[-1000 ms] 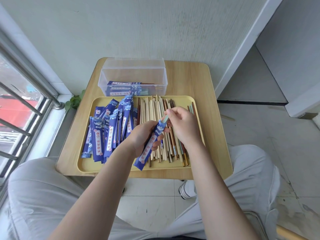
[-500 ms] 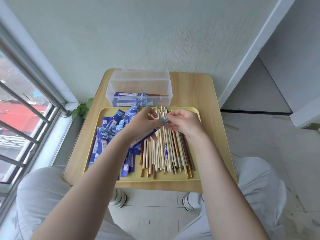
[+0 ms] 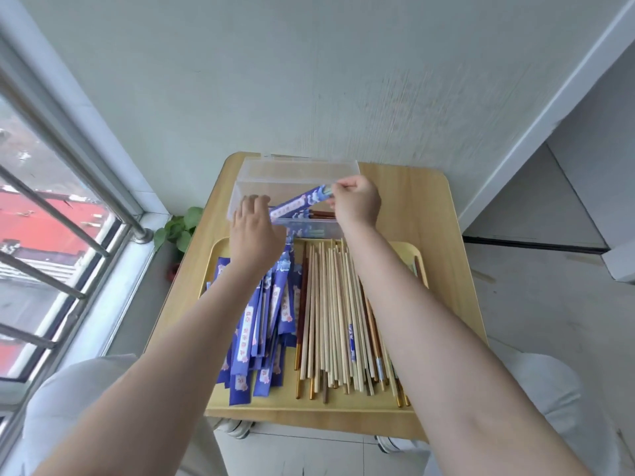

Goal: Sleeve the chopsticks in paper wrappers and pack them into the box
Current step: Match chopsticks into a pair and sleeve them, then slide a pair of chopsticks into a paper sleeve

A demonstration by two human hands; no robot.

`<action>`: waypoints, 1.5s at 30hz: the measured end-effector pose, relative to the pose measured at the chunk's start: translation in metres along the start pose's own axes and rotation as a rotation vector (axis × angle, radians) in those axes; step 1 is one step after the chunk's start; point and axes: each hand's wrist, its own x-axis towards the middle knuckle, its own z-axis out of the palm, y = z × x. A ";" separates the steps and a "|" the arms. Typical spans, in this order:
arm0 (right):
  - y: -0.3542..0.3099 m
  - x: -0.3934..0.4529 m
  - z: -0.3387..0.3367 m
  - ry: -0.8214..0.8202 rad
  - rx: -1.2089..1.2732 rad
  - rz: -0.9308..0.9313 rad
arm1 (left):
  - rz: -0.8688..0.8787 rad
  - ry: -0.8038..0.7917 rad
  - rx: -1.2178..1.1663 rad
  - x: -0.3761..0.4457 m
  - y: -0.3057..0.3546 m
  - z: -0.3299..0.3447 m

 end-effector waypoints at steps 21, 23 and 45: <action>0.021 -0.043 0.000 -0.236 -0.608 -0.430 | -0.214 0.095 -0.107 -0.045 -0.012 0.004; 0.024 -0.066 -0.001 -0.373 -0.514 -0.289 | -0.325 0.012 -0.084 -0.056 -0.015 0.001; 0.048 -0.130 -0.016 -0.725 -0.539 0.195 | -0.371 -0.177 -0.193 -0.092 -0.033 0.006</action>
